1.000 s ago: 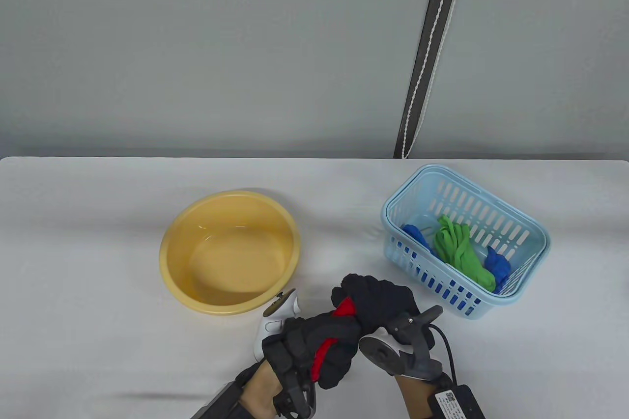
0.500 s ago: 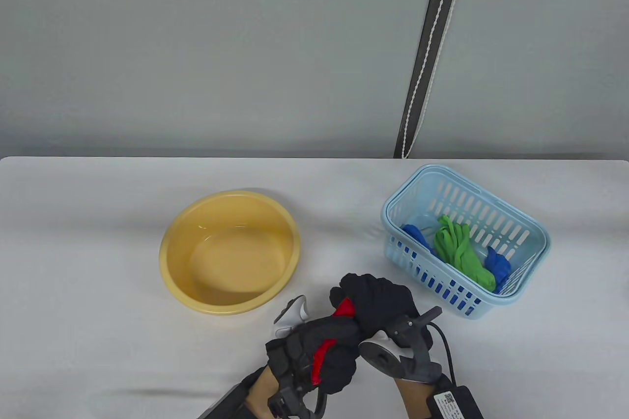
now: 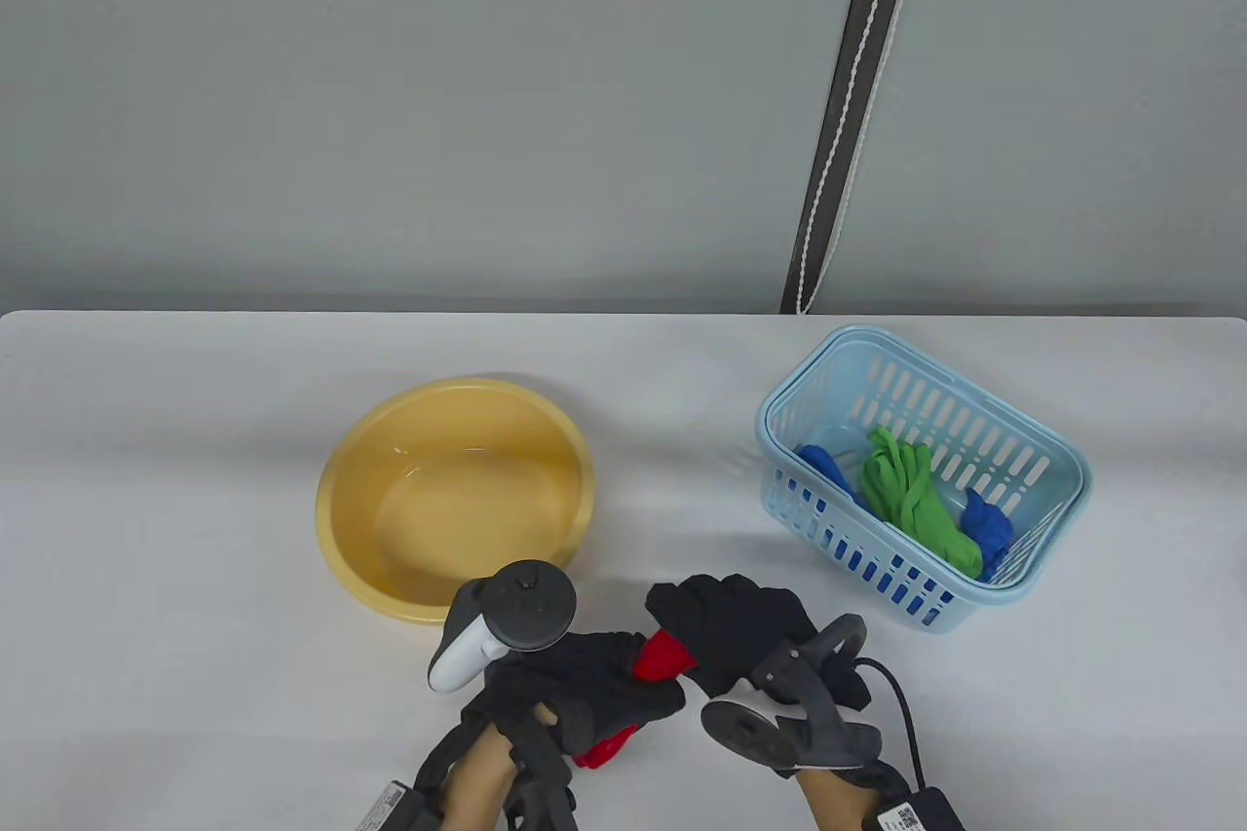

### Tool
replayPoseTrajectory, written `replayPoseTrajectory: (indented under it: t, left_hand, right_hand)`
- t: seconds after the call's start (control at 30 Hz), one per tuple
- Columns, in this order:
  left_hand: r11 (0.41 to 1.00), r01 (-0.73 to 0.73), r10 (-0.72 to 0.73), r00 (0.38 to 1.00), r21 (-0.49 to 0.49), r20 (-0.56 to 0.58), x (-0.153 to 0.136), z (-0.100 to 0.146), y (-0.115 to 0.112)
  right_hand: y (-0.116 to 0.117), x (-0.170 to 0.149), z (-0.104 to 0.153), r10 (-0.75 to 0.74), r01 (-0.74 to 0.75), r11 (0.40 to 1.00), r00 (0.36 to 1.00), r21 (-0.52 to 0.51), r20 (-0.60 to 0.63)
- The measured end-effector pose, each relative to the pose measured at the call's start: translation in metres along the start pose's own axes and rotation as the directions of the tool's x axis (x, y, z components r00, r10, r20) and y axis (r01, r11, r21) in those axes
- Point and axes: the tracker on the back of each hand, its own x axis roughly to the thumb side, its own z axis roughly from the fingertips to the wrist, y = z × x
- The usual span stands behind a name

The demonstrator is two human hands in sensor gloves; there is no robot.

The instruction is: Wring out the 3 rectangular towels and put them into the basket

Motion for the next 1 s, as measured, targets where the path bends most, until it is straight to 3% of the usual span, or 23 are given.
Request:
replayPoseTrajectory:
  t: [0.13, 0.23, 0.37, 0.47, 0.53, 0.63, 0.77, 0.9, 1.0]
  left_hand:
    - [0.982, 0.141, -0.135, 0.989, 0.129, -0.059, 0.011, 0.020, 0.011]
    - [0.924, 0.290, -0.266, 0.956, 0.248, -0.125, 0.018, 0.035, 0.022]
    - [0.795, 0.447, -0.407, 0.894, 0.411, -0.185, 0.025, 0.059, 0.030]
    - [0.680, 0.518, -0.483, 0.849, 0.519, -0.214, 0.025, 0.074, 0.031]
    - [0.588, 0.579, -0.515, 0.806, 0.565, -0.291, 0.021, 0.081, 0.030]
    - [0.561, 0.621, -0.550, 0.774, 0.547, -0.315, 0.010, 0.081, 0.025]
    - [0.624, 0.646, -0.562, 0.762, 0.440, -0.323, -0.003, 0.070, 0.017]
    - [0.691, 0.641, -0.562, 0.767, 0.334, -0.309, -0.013, 0.059, 0.007]
    - [0.674, 0.690, -0.608, 0.721, 0.264, -0.331, -0.015, 0.055, 0.002]
  right_hand:
    - [-0.011, 0.003, 0.000, -0.056, 0.056, 0.998, 0.998, 0.003, 0.028]
    - [-0.017, 0.003, -0.003, -0.156, 0.156, 0.988, 0.987, 0.017, 0.030]
    - [-0.026, -0.002, -0.012, -0.438, 0.439, 0.899, 0.899, 0.014, -0.026]
    - [-0.039, -0.017, -0.018, -0.489, 0.488, 0.872, 0.864, -0.036, -0.118]
    - [-0.053, -0.038, -0.022, -0.493, 0.489, 0.869, 0.844, -0.075, -0.211]
    - [-0.073, -0.073, -0.023, -0.457, 0.429, 0.889, 0.812, -0.159, -0.362]
    - [-0.090, -0.124, -0.020, -0.337, 0.284, 0.941, 0.752, -0.183, -0.566]
    - [-0.086, -0.175, -0.011, -0.271, 0.247, 0.958, 0.626, -0.143, -0.731]
    - [-0.075, -0.198, -0.008, -0.163, 0.211, 0.976, 0.585, -0.044, -0.795]
